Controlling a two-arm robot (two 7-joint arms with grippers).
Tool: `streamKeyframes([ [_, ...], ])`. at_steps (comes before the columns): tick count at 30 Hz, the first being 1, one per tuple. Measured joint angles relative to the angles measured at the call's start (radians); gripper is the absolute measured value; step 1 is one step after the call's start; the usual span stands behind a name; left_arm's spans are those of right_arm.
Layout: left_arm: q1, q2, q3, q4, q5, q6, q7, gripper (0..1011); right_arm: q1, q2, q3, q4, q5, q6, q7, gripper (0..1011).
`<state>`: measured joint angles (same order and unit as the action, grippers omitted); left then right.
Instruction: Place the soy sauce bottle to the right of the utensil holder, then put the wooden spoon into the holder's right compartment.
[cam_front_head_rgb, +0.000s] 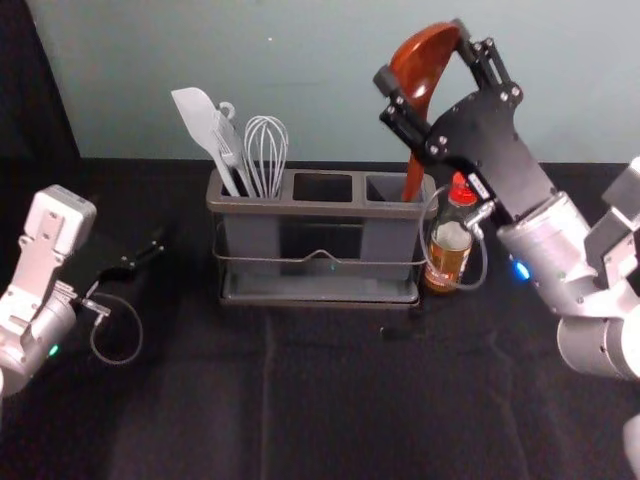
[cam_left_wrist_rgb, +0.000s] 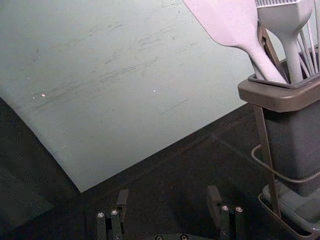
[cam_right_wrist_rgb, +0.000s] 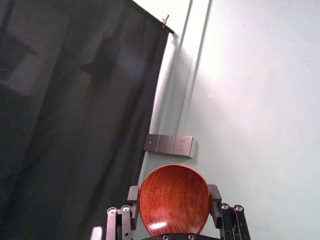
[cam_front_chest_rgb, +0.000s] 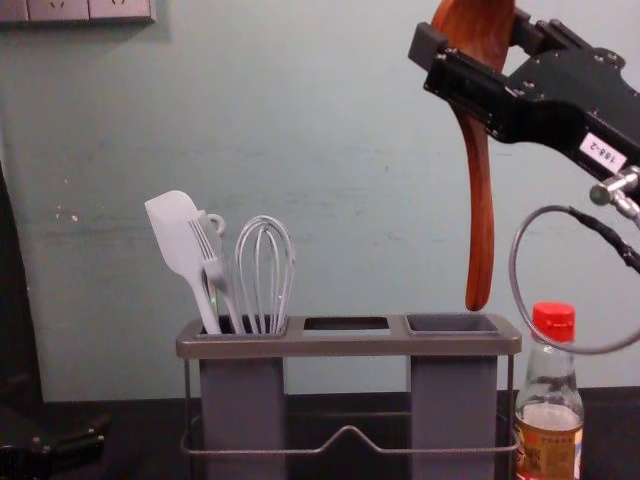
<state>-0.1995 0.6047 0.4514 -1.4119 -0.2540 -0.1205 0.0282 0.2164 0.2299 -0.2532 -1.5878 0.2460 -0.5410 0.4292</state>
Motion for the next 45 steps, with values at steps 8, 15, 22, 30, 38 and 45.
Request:
streamKeyframes([
  [8,0.0,0.0,0.0,0.0,0.0,0.0,0.0,1000,0.059,-0.027,0.006,0.09,0.034,-0.014,0.023,837],
  [15,0.0,0.0,0.0,0.0,0.0,0.0,0.0,1000,0.079,-0.043,0.004,0.146,0.039,-0.023,0.031,837],
  [22,0.0,0.0,0.0,0.0,0.0,0.0,0.0,1000,0.087,-0.055,-0.004,0.216,0.03,-0.044,0.041,837],
  [30,0.0,0.0,0.0,0.0,0.0,0.0,0.0,1000,0.089,-0.064,-0.014,0.299,0.023,-0.077,0.059,837],
  [38,0.0,0.0,0.0,0.0,0.0,0.0,0.0,1000,0.095,-0.078,-0.011,0.37,0.055,-0.123,0.093,836],
  [45,0.0,0.0,0.0,0.0,0.0,0.0,0.0,1000,0.094,-0.084,-0.006,0.389,0.059,-0.133,0.104,836],
])
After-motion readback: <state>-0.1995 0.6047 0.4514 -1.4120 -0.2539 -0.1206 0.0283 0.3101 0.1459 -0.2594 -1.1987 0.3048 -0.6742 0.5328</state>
